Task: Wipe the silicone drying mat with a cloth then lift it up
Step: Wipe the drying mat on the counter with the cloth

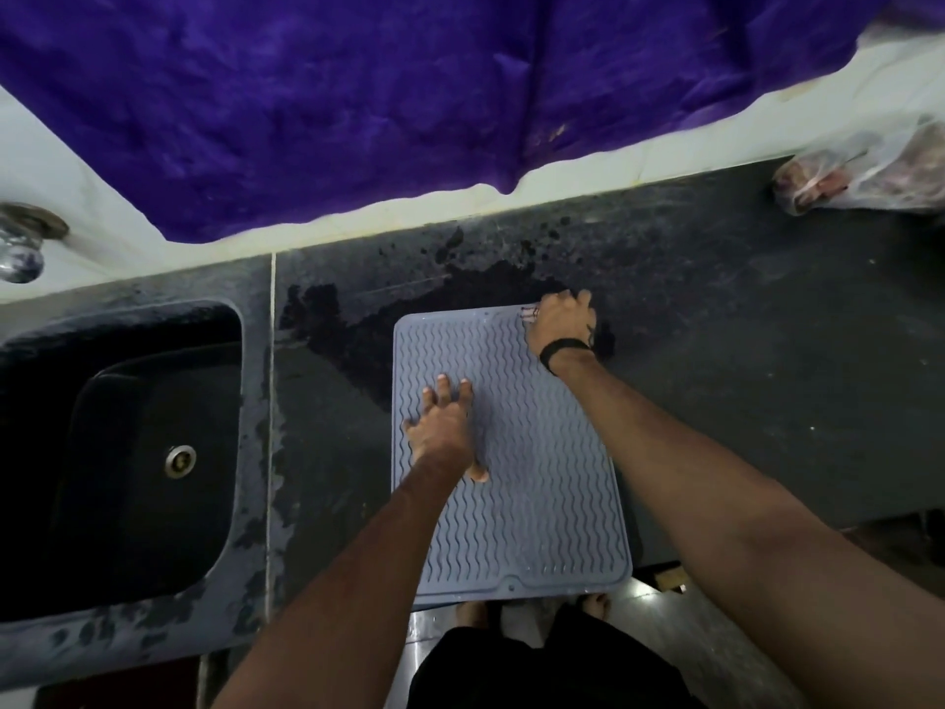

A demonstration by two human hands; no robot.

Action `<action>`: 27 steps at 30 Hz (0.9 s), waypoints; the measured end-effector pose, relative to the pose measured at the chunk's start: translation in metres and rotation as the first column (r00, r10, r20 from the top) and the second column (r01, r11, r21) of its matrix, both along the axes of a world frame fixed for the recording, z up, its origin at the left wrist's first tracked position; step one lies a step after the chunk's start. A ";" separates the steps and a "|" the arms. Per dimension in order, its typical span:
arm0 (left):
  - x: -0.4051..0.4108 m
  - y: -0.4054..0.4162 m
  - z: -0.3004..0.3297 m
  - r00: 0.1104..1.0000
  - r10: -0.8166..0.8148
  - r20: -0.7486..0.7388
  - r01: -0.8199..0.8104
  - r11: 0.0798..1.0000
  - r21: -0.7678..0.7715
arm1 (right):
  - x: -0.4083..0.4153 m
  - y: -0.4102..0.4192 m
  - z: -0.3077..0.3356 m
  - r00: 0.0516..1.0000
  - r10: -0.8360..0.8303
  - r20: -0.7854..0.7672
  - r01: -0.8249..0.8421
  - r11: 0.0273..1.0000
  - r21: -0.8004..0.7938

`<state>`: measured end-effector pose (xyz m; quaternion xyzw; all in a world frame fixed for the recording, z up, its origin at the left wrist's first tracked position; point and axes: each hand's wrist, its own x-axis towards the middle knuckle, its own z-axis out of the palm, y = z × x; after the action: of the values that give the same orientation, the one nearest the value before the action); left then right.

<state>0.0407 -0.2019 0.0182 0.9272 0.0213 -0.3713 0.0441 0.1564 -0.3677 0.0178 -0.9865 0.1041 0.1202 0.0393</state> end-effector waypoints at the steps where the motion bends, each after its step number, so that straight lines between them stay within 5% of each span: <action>1: 0.000 0.000 -0.001 1.000 -0.004 -0.001 0.004 1.000 0.000 | 0.001 0.014 -0.001 1.000 0.022 0.005 -0.022 1.000 -0.006; 8: -0.001 0.011 -0.005 0.999 -0.043 0.022 0.043 0.999 -0.002 | -0.009 0.083 -0.002 0.975 0.217 0.043 -0.219 0.974 0.050; 17: -0.006 0.017 -0.008 0.997 -0.041 0.059 0.045 0.997 -0.062 | 0.004 0.087 -0.002 0.994 0.105 0.022 -0.105 0.994 -0.008; 23: -0.004 0.020 -0.014 0.997 -0.032 0.073 0.035 0.999 -0.039 | 0.009 0.179 0.007 0.915 0.402 0.037 -0.403 0.905 0.136; 27: -0.003 0.024 -0.017 0.998 -0.033 0.054 0.037 0.996 -0.077 | 0.012 0.163 0.004 0.884 0.464 0.051 -0.467 0.875 0.128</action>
<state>0.0373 -0.1779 0.0014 0.9345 -0.0107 -0.3480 0.0742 0.1687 -0.2046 0.0219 -0.9786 -0.1449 0.1236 0.0778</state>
